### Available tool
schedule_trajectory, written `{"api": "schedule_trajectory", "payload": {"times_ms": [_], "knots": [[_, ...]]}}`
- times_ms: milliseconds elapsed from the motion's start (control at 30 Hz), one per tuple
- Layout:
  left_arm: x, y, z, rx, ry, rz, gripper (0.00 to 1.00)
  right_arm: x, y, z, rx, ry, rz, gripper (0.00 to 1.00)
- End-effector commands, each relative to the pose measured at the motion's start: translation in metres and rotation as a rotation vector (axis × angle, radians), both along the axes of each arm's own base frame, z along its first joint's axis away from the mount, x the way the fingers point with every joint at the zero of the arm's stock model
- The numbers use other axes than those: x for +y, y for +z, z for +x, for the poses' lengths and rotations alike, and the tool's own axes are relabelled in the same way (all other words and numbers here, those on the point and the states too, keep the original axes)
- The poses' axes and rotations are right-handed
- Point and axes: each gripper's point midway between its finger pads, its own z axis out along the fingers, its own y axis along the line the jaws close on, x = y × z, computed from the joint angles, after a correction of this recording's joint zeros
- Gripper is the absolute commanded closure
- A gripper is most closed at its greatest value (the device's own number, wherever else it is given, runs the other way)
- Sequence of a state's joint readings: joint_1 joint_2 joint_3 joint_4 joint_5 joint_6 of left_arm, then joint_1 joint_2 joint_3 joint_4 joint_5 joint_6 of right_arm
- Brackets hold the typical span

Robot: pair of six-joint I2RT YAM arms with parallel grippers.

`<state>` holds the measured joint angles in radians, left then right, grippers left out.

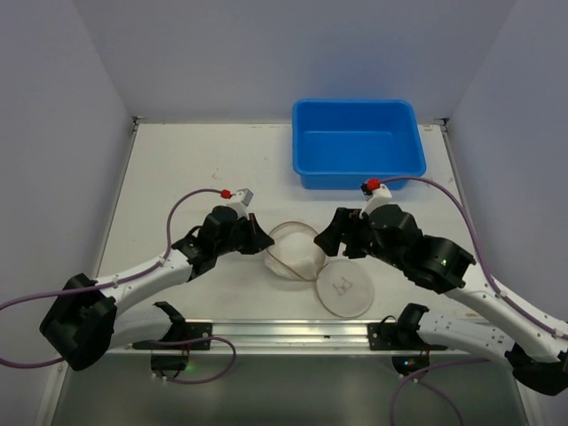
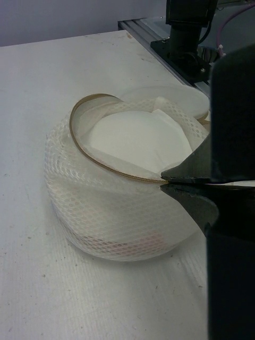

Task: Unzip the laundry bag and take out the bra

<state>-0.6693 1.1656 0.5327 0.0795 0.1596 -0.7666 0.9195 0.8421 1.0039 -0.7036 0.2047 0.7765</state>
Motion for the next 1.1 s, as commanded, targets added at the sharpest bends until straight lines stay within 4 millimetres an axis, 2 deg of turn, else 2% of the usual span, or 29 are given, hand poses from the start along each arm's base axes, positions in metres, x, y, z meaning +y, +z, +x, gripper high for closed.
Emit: {"api": "schedule_trajectory", "payload": {"times_ms": [0, 67, 100, 167, 267, 300, 333, 400, 533, 700, 933, 1067], "knots": [[-0.004, 0.019, 0.007, -0.052, 0.003, -0.018, 1.0, 0.019, 0.041, 0.001, -0.108, 0.079, 0.119, 0.25], [-0.004, 0.019, 0.008, -0.053, 0.007, -0.019, 1.0, 0.03, 0.028, 0.004, -0.08, 0.094, 0.113, 0.25], [-0.005, 0.021, 0.009, -0.053, 0.007, -0.023, 1.0, 0.042, 0.01, 0.01, -0.051, 0.107, 0.098, 0.25], [-0.006, 0.023, 0.009, -0.054, 0.004, -0.026, 1.0, 0.059, -0.007, 0.008, 0.011, 0.144, 0.117, 0.26], [-0.007, 0.025, 0.009, -0.054, 0.006, -0.033, 1.0, 0.083, -0.041, 0.019, 0.06, 0.134, 0.154, 0.26], [-0.007, 0.026, 0.01, -0.056, 0.007, -0.037, 1.0, 0.084, -0.042, 0.021, 0.056, 0.134, 0.163, 0.26], [-0.007, 0.026, 0.01, -0.058, 0.009, -0.037, 1.0, 0.086, -0.054, 0.026, 0.082, 0.118, 0.153, 0.26], [-0.007, 0.027, 0.01, -0.058, 0.011, -0.039, 1.0, 0.085, -0.07, 0.031, 0.107, 0.095, 0.132, 0.26], [-0.007, 0.025, 0.008, -0.055, 0.01, -0.037, 1.0, 0.068, -0.102, 0.043, 0.153, 0.005, 0.105, 0.25], [-0.008, 0.023, 0.008, -0.052, 0.006, -0.038, 1.0, 0.053, -0.14, 0.046, 0.214, -0.035, 0.087, 0.25], [-0.008, 0.021, 0.007, -0.049, 0.004, -0.035, 1.0, 0.05, -0.165, 0.049, 0.273, -0.036, 0.08, 0.25], [-0.008, 0.019, 0.006, -0.044, 0.005, -0.033, 1.0, 0.053, -0.165, 0.048, 0.275, -0.016, 0.09, 0.25]]}}
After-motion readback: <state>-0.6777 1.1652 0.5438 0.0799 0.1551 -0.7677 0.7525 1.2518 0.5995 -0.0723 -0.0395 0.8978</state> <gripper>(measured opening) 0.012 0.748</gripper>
